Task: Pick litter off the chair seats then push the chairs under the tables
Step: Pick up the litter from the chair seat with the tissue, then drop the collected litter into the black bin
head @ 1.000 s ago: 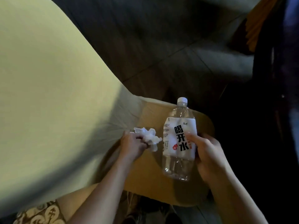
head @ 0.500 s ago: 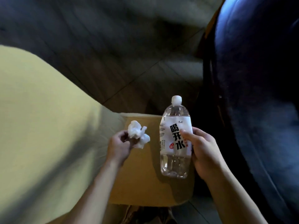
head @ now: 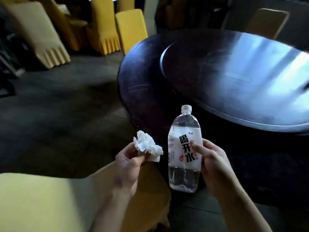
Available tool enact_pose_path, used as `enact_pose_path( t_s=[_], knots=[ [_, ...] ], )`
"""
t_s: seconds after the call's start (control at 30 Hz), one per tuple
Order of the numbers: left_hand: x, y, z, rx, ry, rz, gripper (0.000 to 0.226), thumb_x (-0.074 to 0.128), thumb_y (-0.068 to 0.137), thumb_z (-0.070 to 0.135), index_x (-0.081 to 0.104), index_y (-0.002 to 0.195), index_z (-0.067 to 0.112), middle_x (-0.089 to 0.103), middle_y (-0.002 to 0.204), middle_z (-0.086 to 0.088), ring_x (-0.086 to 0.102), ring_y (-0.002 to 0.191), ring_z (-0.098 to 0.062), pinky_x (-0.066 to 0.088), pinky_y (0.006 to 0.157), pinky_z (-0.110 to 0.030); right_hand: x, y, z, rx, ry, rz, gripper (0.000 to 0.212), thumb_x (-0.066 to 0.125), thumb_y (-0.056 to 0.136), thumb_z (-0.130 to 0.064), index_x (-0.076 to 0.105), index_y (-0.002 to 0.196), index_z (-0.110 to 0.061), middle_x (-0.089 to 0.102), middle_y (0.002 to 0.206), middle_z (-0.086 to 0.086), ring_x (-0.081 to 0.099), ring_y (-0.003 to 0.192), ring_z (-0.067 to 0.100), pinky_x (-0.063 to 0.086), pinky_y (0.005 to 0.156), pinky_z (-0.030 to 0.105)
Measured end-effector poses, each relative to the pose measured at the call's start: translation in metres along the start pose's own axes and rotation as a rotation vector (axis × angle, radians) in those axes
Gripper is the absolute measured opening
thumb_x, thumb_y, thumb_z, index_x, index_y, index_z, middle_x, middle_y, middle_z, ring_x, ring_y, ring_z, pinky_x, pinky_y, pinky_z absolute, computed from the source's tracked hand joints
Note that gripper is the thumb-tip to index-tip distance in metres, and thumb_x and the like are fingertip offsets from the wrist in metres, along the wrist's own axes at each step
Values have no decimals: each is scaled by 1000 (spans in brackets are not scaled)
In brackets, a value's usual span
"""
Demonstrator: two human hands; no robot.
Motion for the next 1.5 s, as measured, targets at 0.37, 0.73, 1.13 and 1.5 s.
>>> enact_pose_path(
  t_s=[0.37,0.73,1.13,1.5],
  knots=[
    [202,-92,-51,-153,49,-393,30,73,84,11,72,113,7,78,105,-16,76,97,-33,62,81,-42,-233,-121,-33,-76,80,390,17,63,96,-9,71,110,-9,80,94,15,77,75,26,60,54,37],
    [355,-195,-210,-161,387,-445,15,76,82,-4,76,94,5,79,87,-16,77,86,-33,61,73,-36,-483,-187,16,6,131,552,24,65,94,-11,68,118,-6,79,94,15,72,91,35,56,63,41],
    [440,-222,-465,-378,752,-335,23,77,80,-3,74,83,19,76,80,-2,71,76,-19,55,67,-34,-681,-143,164,261,189,595,18,64,96,-9,67,113,-3,78,97,17,74,84,28,55,60,33],
    [408,-192,-767,-569,1112,-372,46,78,62,39,71,106,26,76,102,1,72,93,-20,60,85,-38,-775,-87,434,547,165,687,14,67,94,-4,71,107,-4,79,94,17,76,92,36,62,84,52]
  ],
)
Point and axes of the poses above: each hand's wrist, its own y-axis towards the middle knuckle, its own x-axis out of the palm, z = x × y, the point moved 6 cm from there along y, towards the middle knuckle
